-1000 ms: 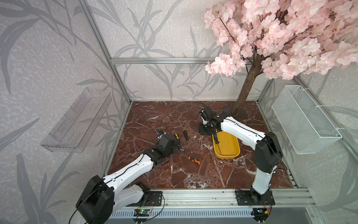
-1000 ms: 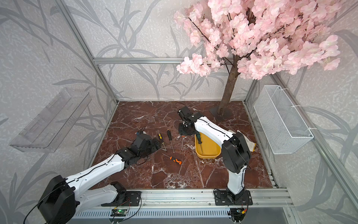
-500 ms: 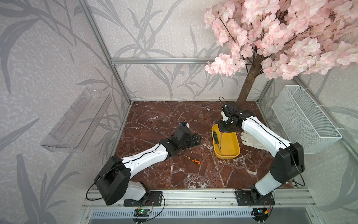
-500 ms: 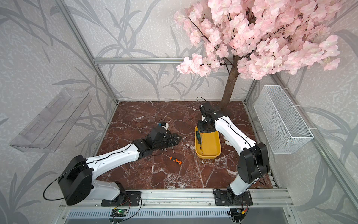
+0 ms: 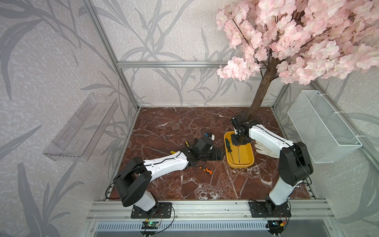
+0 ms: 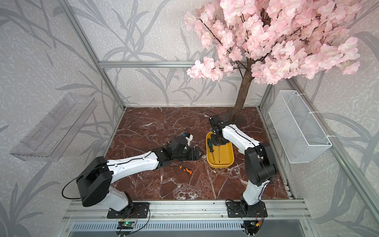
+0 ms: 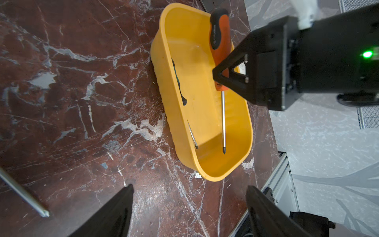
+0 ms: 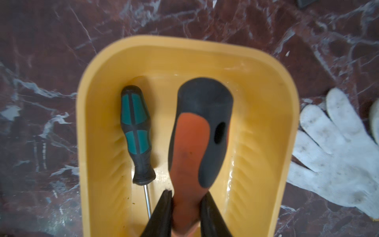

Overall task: Put the screwdriver on the desktop into the storage box
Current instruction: Place the screwdriver in the storage box.

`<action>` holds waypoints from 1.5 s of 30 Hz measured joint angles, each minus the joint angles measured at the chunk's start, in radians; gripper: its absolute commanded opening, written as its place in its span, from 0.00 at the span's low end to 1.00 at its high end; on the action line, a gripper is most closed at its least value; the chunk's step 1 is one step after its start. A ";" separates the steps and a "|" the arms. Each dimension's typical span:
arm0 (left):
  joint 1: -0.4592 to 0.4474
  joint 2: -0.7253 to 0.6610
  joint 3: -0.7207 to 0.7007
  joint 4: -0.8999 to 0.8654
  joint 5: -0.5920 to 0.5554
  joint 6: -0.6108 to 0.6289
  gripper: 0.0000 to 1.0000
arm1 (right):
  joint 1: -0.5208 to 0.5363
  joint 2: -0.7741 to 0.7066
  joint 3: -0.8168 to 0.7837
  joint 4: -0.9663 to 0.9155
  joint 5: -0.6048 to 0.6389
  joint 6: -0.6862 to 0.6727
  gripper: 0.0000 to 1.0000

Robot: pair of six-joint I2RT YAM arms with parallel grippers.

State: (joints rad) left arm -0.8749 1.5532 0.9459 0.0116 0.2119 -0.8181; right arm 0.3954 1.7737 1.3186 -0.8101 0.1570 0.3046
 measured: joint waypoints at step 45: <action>0.051 -0.174 -0.134 -0.035 -0.140 -0.017 0.94 | 0.003 -0.050 0.006 0.062 -0.079 0.047 0.50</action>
State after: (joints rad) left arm -0.8238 1.3796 0.8116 -0.0231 0.0715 -0.8352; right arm 0.3981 1.7241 1.3247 -0.7479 0.0784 0.3511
